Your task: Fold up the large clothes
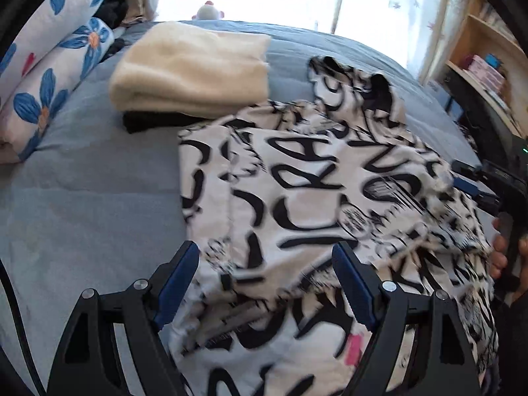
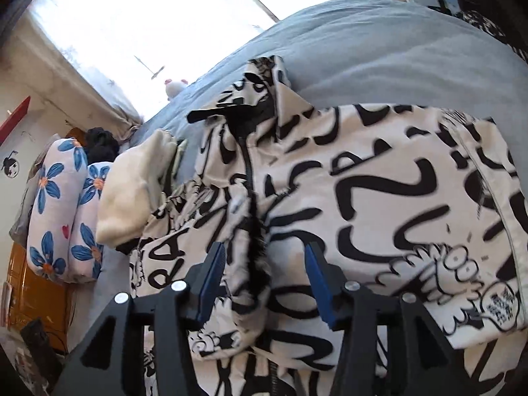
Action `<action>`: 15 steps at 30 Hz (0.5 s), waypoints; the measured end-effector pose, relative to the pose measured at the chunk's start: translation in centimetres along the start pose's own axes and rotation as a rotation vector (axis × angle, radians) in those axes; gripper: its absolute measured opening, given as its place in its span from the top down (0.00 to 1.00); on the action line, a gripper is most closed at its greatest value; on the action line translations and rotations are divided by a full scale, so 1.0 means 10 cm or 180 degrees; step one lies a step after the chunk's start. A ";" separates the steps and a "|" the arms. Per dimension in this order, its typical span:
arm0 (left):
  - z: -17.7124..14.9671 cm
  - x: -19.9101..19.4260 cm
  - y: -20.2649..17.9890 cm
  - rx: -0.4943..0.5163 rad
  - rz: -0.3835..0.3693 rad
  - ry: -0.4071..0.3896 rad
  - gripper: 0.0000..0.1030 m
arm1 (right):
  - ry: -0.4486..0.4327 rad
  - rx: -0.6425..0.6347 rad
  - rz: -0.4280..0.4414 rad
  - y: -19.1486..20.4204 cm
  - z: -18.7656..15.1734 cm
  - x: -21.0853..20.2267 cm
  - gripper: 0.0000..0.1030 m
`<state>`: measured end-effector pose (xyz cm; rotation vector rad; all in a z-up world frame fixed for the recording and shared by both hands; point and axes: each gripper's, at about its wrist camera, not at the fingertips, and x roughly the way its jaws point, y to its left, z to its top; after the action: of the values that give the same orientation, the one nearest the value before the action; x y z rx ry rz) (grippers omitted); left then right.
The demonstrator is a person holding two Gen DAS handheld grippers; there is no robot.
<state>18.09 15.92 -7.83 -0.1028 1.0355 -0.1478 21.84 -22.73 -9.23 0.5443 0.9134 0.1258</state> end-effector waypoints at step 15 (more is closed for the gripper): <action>0.54 1.37 0.77 -0.0611 0.0374 0.0684 0.15 | 0.0700 -0.0431 -0.0278 0.02 -0.01 0.79 0.81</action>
<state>30.15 21.27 -17.95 -0.2029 1.2661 0.0493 26.65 -19.91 -14.86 0.3685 1.1326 0.1696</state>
